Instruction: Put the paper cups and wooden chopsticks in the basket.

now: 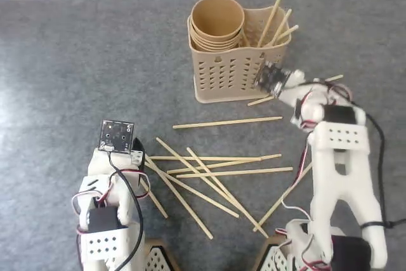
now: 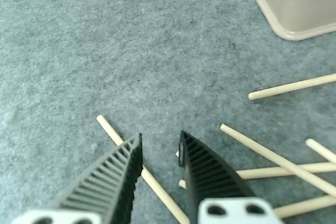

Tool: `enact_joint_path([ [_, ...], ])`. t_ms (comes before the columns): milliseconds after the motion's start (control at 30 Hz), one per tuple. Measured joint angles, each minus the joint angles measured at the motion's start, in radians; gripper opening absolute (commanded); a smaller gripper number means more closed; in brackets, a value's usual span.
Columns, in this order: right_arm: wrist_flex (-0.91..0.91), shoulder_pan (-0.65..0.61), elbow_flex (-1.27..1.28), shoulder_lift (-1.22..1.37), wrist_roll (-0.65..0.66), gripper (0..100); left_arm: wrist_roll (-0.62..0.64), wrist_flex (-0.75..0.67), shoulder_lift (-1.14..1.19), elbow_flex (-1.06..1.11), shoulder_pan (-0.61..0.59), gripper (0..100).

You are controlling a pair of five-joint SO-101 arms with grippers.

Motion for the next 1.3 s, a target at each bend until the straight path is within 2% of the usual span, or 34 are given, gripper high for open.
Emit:
enact_joint_path([
  [133,0.041,-0.101,0.037,0.0,0.04,16.5,0.0,0.0,0.0,0.0,0.0,11],
  [400,0.264,-0.298,0.038,0.0,0.044,16.5,0.0,0.0,0.0,0.0,0.0,11],
  [567,0.308,-0.362,0.041,0.0,0.018,16.5,0.0,0.0,0.0,0.0,0.0,11],
  [800,0.262,-0.486,0.14,0.009,-0.037,16.5,0.0,0.0,0.0,0.0,0.0,11],
  [967,0.158,-0.502,0.212,0.012,-0.069,16.5,0.0,0.0,0.0,0.0,0.0,11],
  [1300,0.071,-0.509,0.259,0.038,-0.069,16.5,0.0,0.0,0.0,0.0,0.0,11],
])
